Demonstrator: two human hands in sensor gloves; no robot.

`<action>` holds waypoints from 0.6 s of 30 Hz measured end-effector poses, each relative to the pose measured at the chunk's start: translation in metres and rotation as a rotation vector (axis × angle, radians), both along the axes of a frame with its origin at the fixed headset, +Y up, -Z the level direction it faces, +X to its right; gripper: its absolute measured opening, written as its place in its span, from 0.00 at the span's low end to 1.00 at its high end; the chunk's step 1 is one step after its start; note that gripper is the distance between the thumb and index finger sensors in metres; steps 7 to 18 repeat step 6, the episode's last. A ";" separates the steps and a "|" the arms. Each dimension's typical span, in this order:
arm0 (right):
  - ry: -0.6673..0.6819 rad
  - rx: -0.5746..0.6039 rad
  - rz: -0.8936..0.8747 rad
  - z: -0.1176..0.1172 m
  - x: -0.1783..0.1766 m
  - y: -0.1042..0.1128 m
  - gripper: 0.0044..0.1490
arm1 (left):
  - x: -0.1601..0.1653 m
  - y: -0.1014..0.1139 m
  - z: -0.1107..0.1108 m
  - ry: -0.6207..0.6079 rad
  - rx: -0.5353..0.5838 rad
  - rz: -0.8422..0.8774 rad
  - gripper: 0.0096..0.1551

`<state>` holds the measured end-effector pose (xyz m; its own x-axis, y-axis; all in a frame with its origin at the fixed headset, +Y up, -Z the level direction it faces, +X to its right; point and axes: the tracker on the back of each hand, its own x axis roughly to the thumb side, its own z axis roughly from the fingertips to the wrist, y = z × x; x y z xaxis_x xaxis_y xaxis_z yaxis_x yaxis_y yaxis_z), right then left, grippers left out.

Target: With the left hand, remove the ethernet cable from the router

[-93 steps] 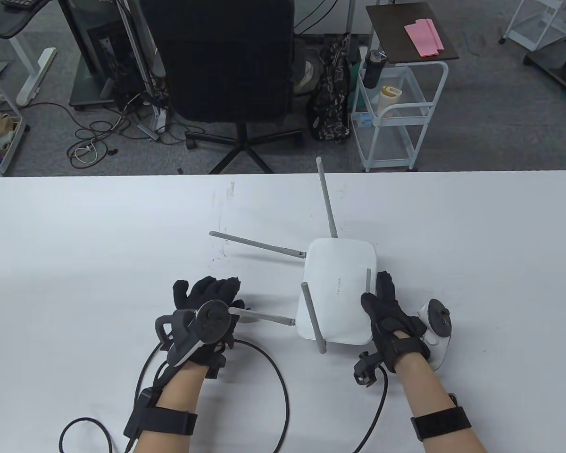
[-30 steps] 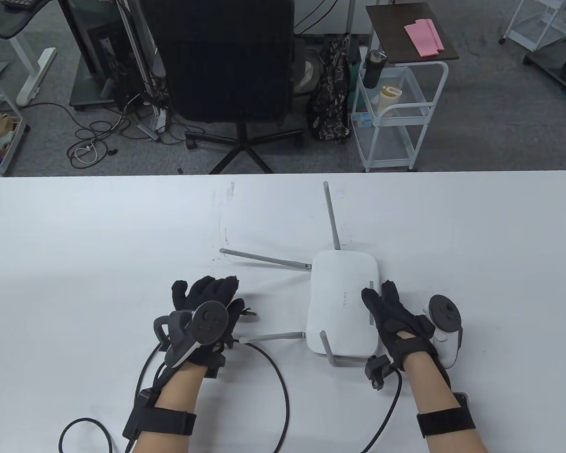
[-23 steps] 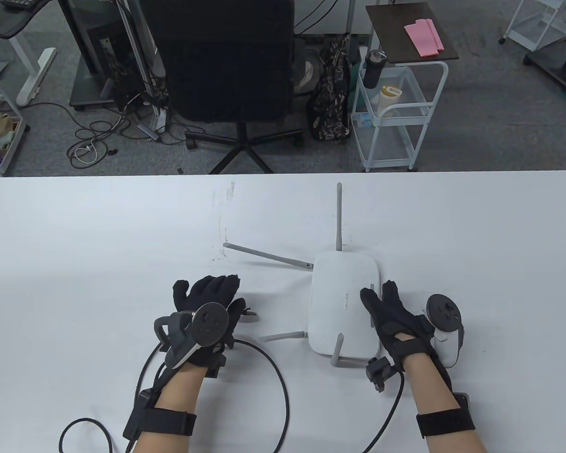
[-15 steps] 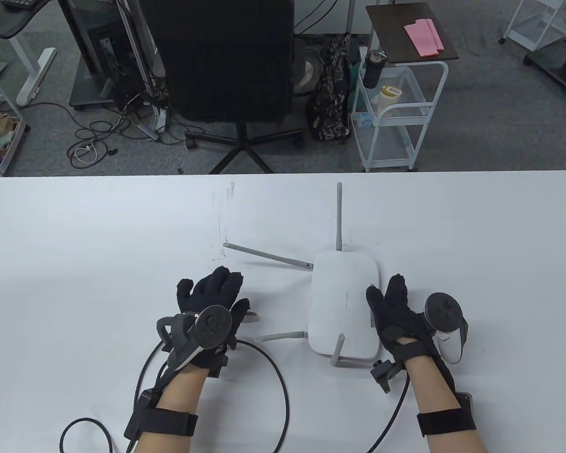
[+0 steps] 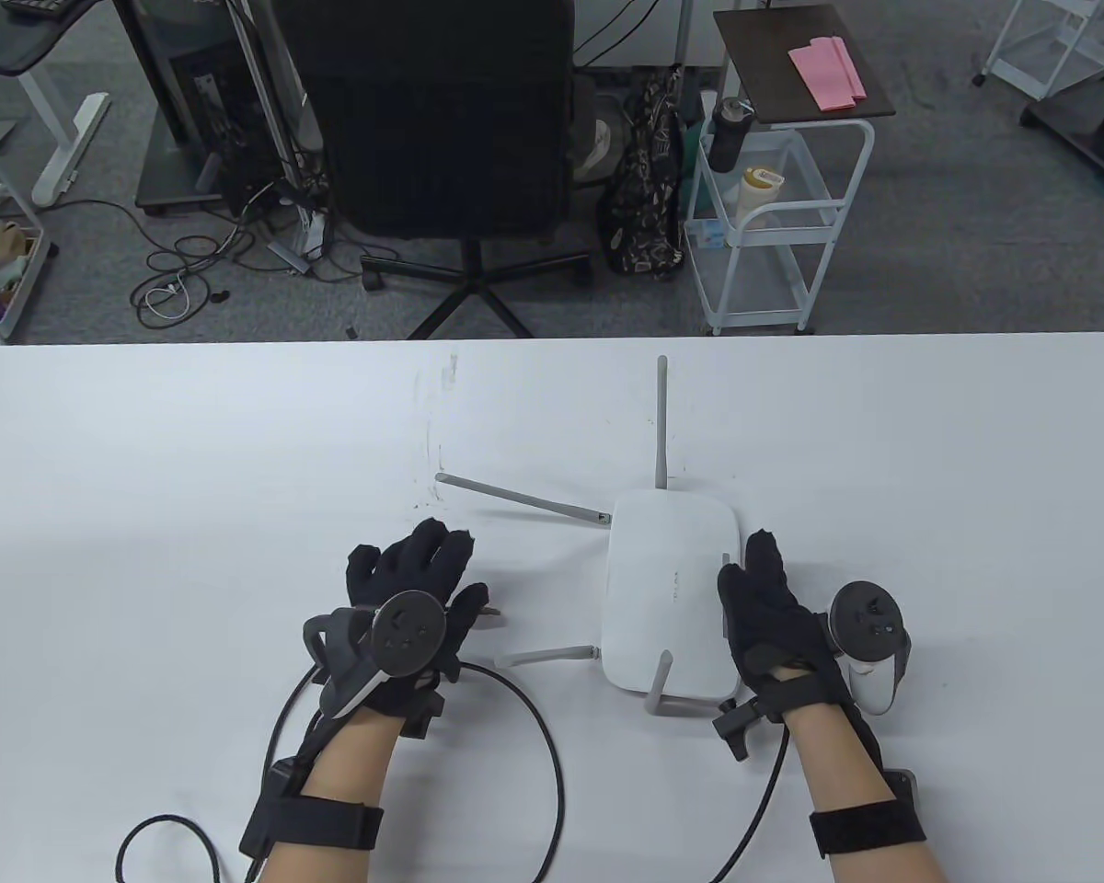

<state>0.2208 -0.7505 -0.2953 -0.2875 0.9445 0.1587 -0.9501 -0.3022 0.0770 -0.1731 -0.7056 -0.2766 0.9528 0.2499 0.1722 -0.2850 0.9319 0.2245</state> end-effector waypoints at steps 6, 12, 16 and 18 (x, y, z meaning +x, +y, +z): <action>-0.016 0.038 0.087 0.001 0.000 0.004 0.79 | 0.001 -0.003 -0.002 0.008 -0.038 -0.053 0.47; -0.016 0.038 0.087 0.001 0.000 0.004 0.79 | 0.001 -0.003 -0.002 0.008 -0.038 -0.053 0.47; -0.016 0.038 0.087 0.001 0.000 0.004 0.79 | 0.001 -0.003 -0.002 0.008 -0.038 -0.053 0.47; -0.016 0.038 0.087 0.001 0.000 0.004 0.79 | 0.001 -0.003 -0.002 0.008 -0.038 -0.053 0.47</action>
